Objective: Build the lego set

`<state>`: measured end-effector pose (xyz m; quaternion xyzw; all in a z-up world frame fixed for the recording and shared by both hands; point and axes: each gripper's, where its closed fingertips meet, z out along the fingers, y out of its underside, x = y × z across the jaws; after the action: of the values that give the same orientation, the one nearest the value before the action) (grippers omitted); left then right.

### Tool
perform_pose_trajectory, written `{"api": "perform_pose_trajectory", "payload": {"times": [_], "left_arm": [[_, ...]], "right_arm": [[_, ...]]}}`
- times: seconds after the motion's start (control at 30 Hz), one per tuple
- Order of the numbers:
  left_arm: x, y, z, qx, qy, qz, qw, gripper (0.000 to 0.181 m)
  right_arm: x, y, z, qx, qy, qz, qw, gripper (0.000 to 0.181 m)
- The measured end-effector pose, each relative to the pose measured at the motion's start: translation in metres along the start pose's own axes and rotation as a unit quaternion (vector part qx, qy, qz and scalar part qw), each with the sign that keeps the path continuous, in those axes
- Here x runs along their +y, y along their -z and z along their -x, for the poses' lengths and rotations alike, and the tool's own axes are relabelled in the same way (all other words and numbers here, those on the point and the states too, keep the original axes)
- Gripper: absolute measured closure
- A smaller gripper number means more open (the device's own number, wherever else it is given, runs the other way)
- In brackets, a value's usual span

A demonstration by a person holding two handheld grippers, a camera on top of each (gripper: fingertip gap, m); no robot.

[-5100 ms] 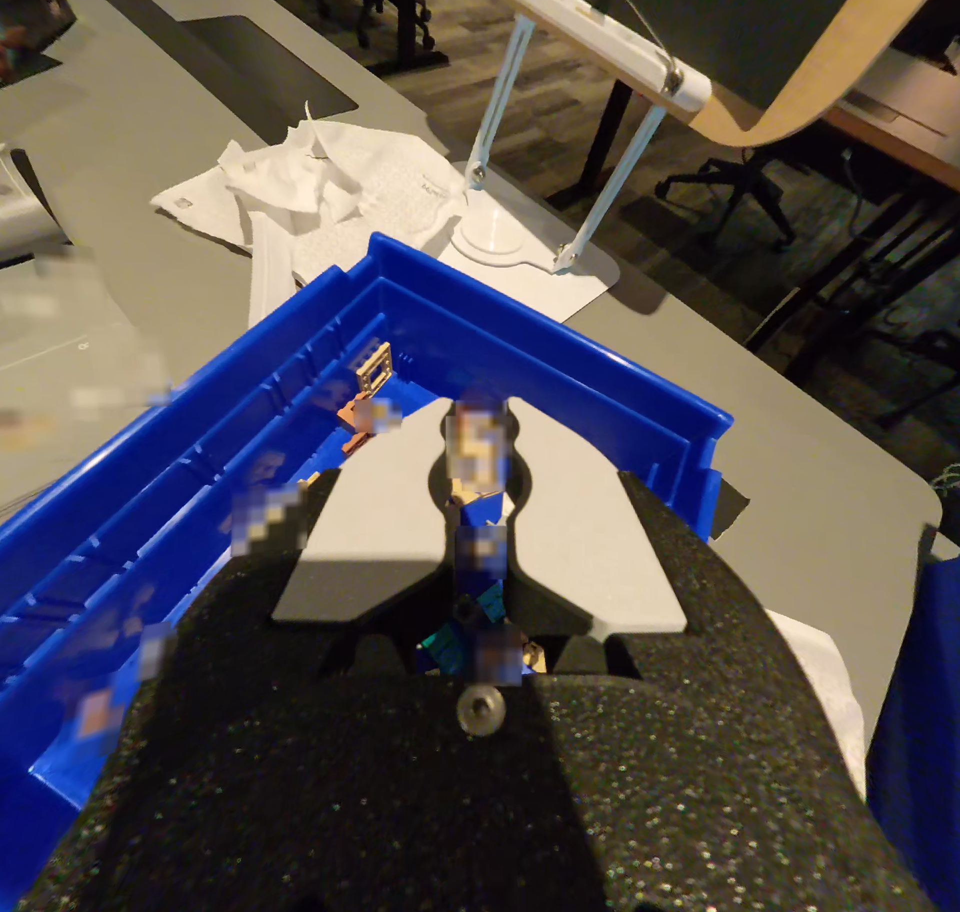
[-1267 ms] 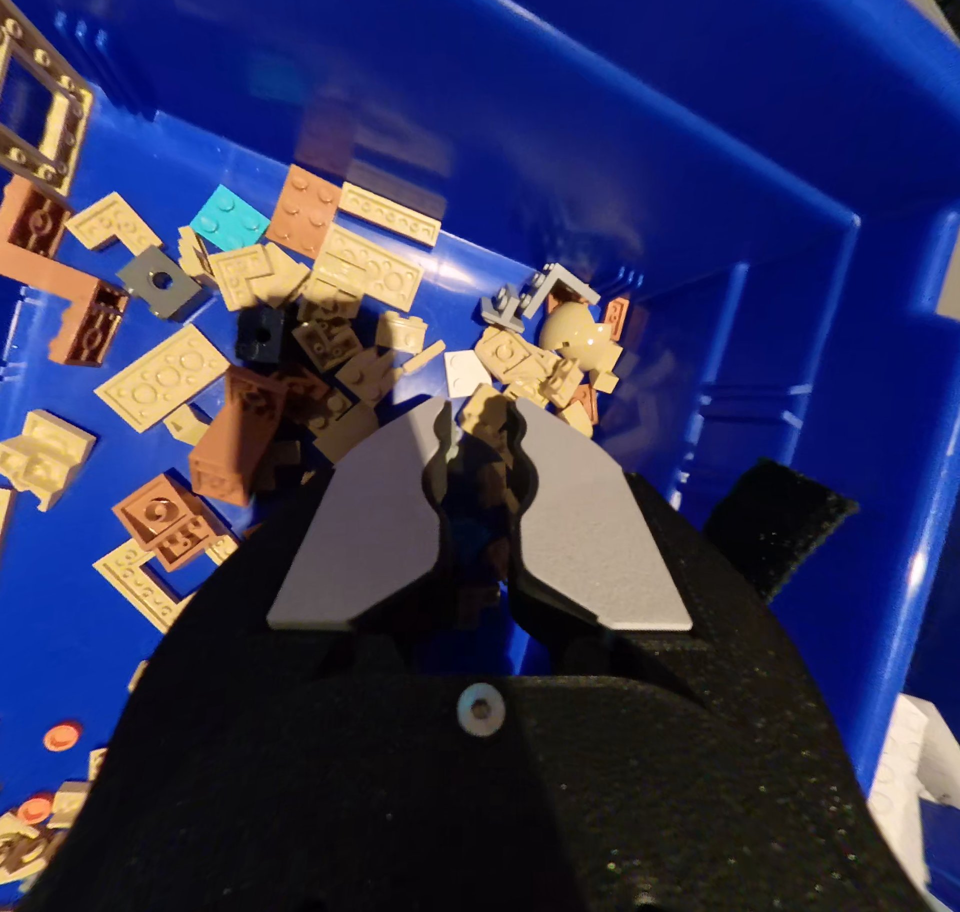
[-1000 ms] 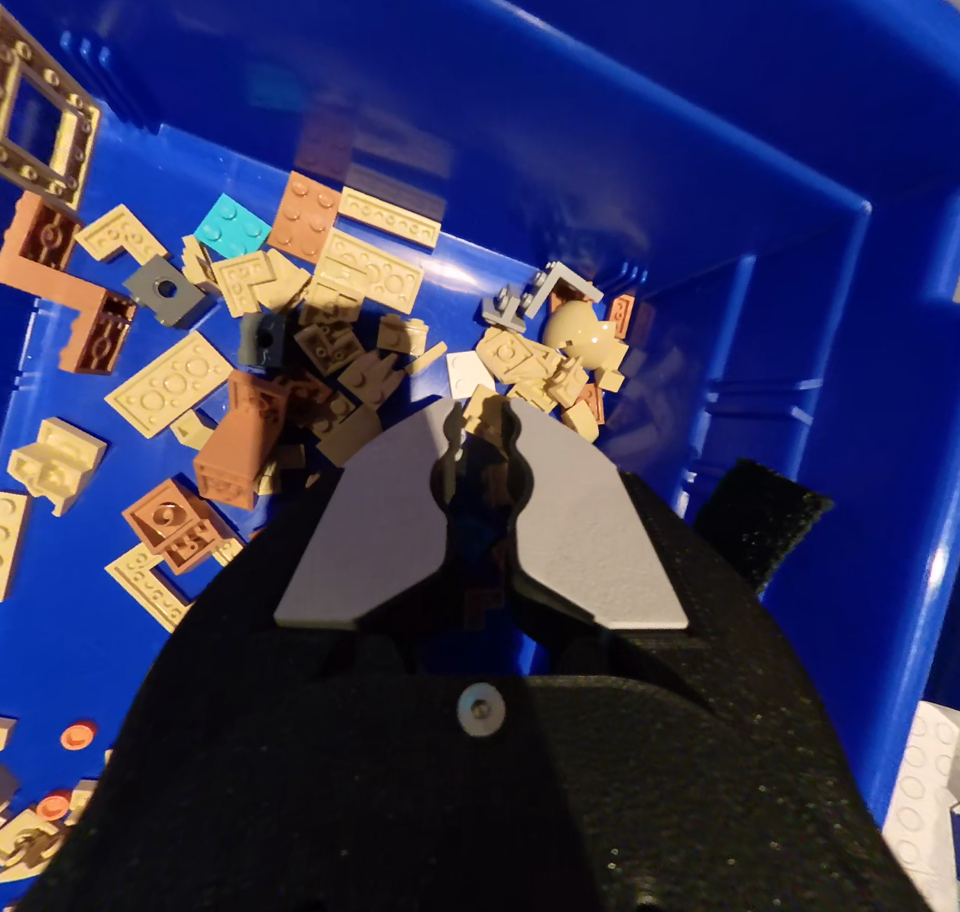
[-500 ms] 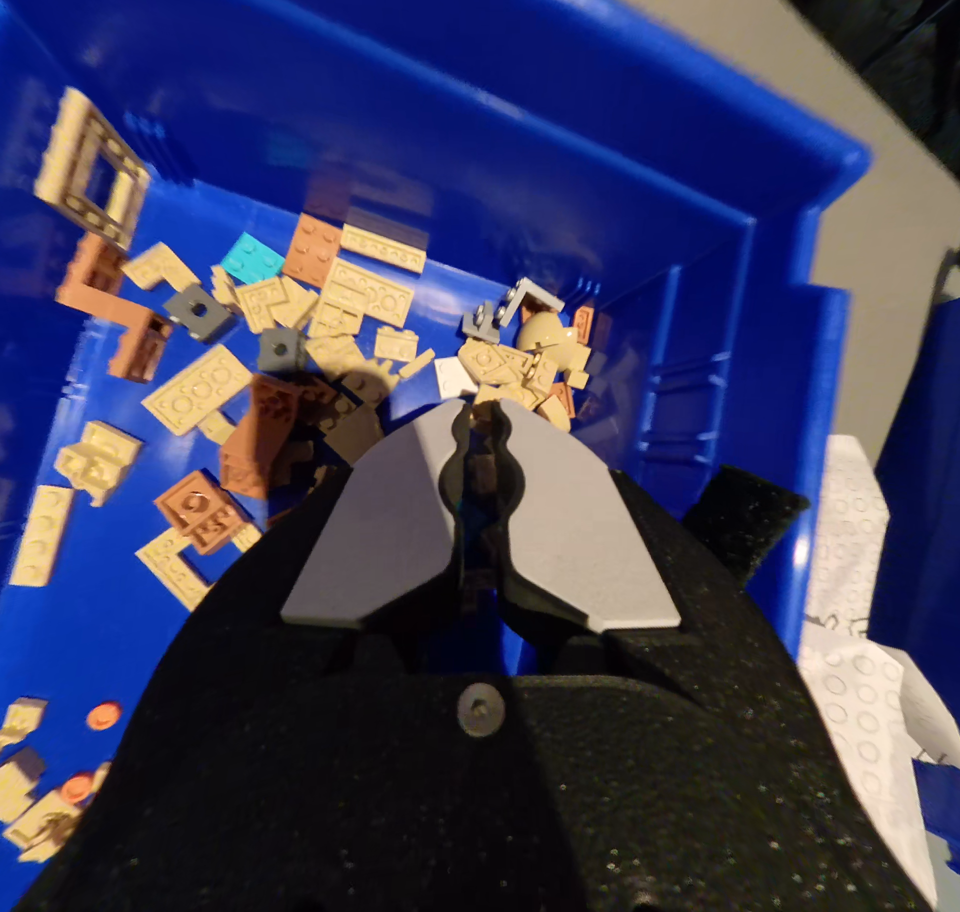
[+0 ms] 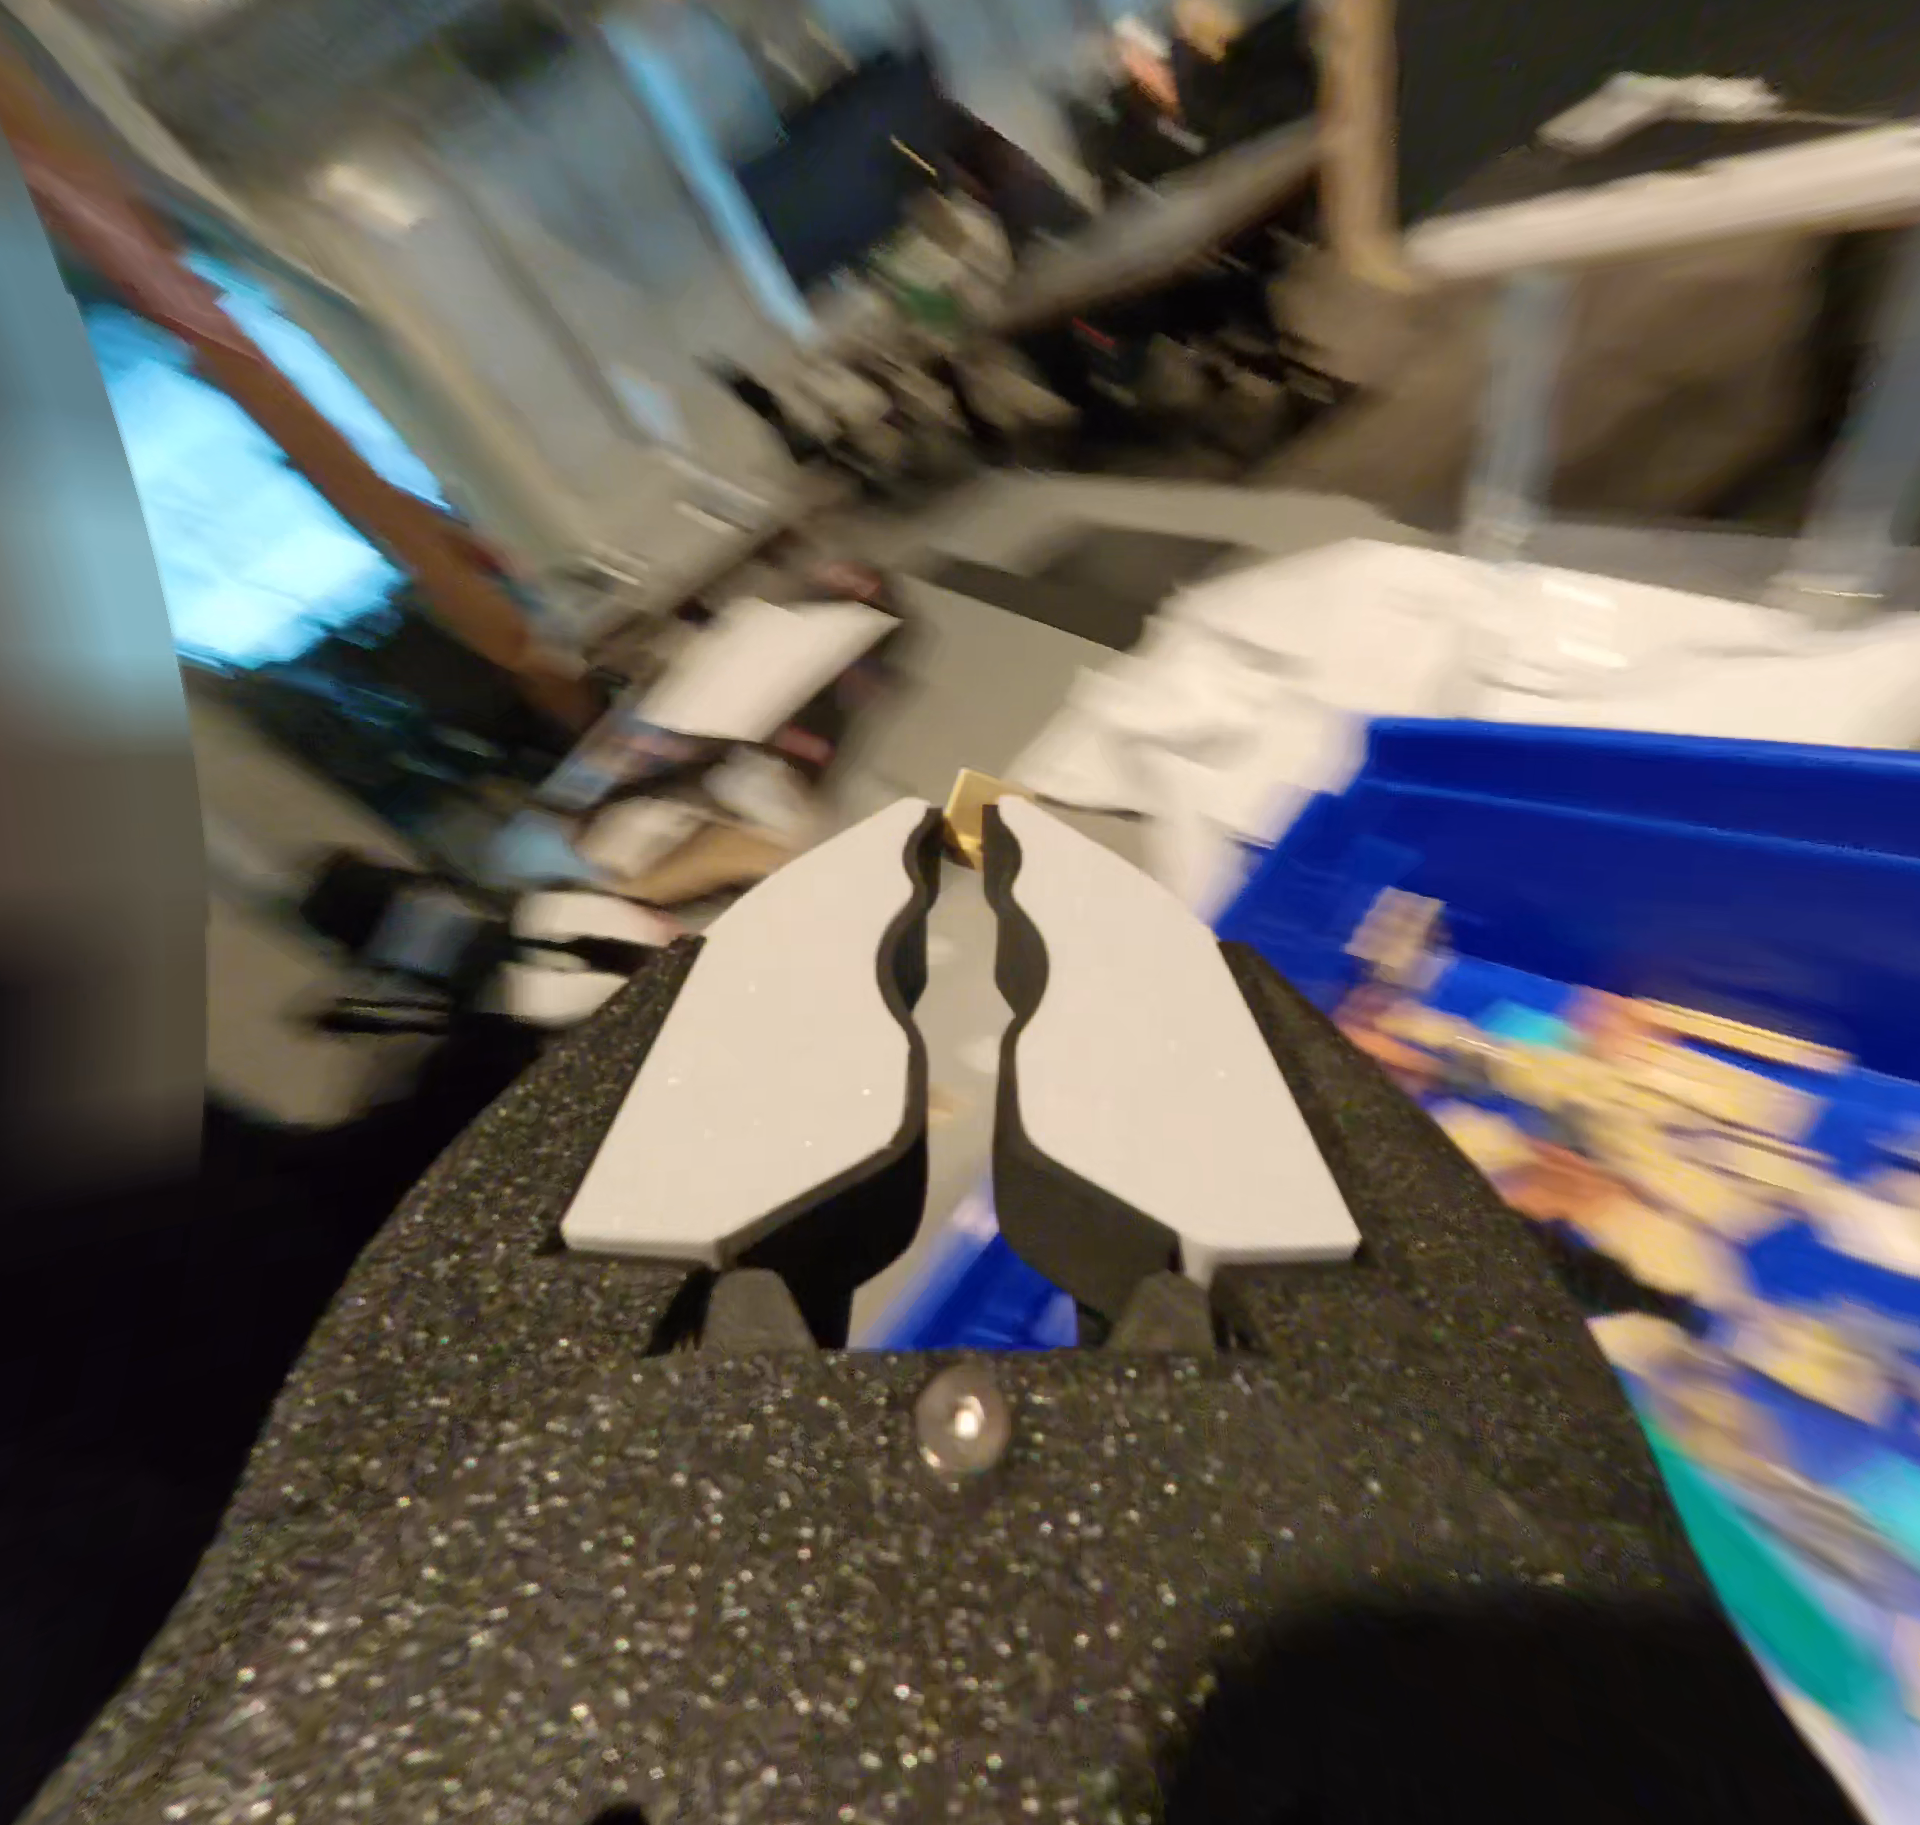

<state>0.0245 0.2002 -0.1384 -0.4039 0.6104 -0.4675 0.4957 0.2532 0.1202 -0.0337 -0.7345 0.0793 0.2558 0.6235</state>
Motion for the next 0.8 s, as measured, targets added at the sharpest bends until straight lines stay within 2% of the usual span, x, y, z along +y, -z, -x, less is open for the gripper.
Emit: {"api": "perform_pose_trajectory", "payload": {"times": [0.1,0.2,0.43,0.57,0.8], "left_arm": [[-0.013,0.004,0.002,0.002,0.029,-0.031,0.999,0.167],[-0.025,0.008,0.0,0.011,0.053,-0.059,0.997,0.166],[-0.063,0.01,-0.028,0.038,0.043,-0.122,0.991,0.157],[-0.073,0.007,-0.054,0.069,0.05,-0.135,0.987,0.15],[-0.067,0.011,-0.07,0.067,0.002,-0.126,0.99,0.142]], "right_arm": [[-0.003,0.002,0.049,-0.086,-0.027,-0.051,0.995,0.175],[0.009,-0.004,0.089,-0.141,-0.05,-0.068,0.986,0.175],[0.068,-0.037,0.165,-0.208,-0.081,-0.039,0.974,0.175],[0.108,-0.055,0.189,-0.223,-0.087,-0.008,0.971,0.175],[0.154,-0.074,0.196,-0.21,-0.105,0.034,0.971,0.175]]}}
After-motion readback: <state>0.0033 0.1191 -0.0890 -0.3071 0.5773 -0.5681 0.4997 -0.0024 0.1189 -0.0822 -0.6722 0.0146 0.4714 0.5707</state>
